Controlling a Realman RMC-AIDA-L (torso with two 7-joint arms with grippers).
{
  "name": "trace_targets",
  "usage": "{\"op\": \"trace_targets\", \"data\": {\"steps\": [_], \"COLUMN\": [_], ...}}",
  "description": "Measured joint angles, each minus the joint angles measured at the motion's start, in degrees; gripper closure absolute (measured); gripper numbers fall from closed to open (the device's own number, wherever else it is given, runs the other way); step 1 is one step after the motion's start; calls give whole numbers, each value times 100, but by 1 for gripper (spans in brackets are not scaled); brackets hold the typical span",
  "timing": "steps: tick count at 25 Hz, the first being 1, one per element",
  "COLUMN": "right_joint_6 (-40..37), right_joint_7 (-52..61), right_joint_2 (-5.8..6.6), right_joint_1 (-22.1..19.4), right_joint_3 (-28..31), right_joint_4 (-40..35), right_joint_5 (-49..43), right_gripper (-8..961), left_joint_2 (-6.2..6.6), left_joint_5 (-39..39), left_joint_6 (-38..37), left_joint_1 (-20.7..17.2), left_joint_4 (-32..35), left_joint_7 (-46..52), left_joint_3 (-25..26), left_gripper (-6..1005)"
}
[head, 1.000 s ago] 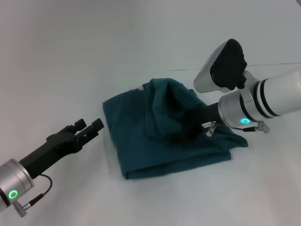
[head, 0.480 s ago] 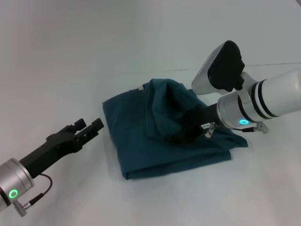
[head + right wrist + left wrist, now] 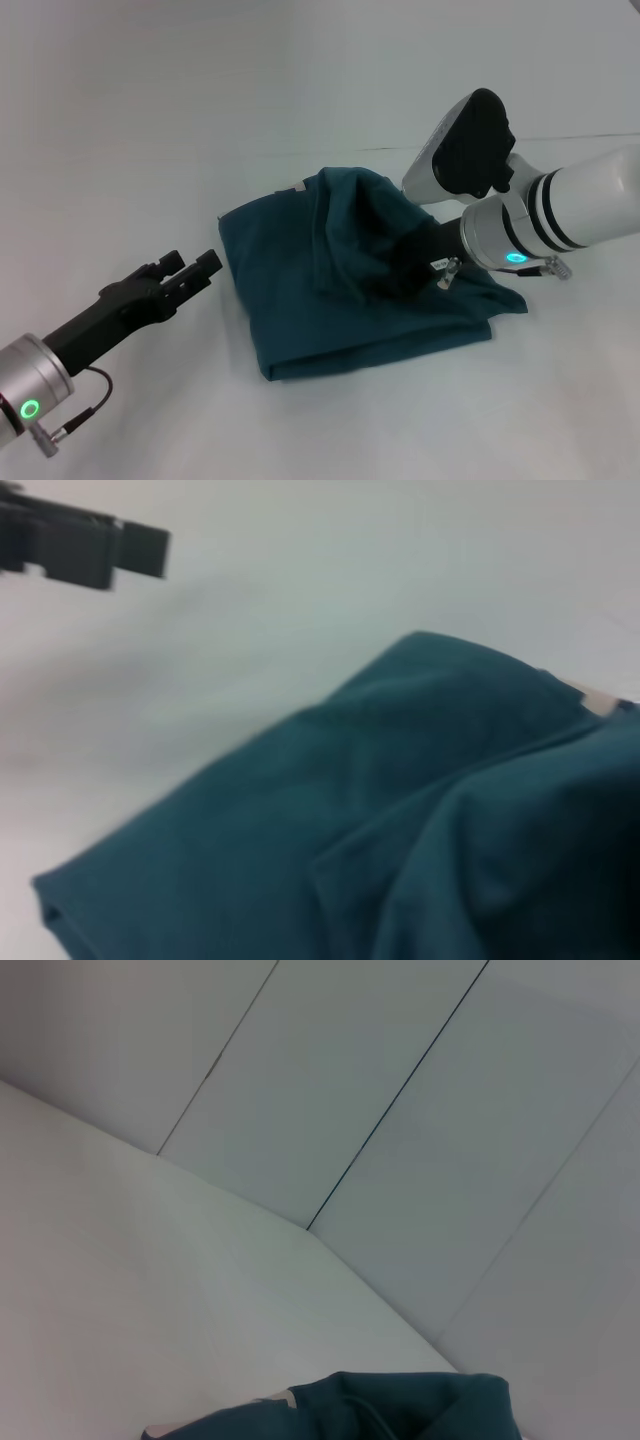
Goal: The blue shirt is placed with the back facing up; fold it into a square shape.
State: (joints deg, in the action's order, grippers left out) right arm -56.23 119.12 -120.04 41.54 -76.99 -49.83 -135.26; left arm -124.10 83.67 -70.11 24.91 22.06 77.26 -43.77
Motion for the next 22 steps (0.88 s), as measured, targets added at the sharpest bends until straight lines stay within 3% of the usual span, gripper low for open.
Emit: {"op": "trace_targets", "data": {"steps": [1, 3, 14, 22], "right_joint_6": [26, 55, 65, 94], "right_joint_7": [25, 36, 40, 41], "right_joint_2": [-5, -9, 9, 9], "right_joint_1": [5, 8, 12, 10], "right_joint_3": [-2, -4, 30, 157], "right_joint_4": [1, 0, -57, -71], "right_joint_5": [-40, -65, -59, -33], "right_gripper": [379, 590, 859, 896], "left_joint_2": [0, 0, 0, 0], "left_joint_5": [0, 0, 0, 0], "left_joint_6": [5, 13, 34, 43], "left_joint_1": [8, 25, 32, 31], "left_joint_4": [0, 0, 0, 0], "left_joint_7": [1, 6, 7, 7], "left_joint_3": [0, 0, 0, 0], "left_gripper": [248, 248, 247, 247]}}
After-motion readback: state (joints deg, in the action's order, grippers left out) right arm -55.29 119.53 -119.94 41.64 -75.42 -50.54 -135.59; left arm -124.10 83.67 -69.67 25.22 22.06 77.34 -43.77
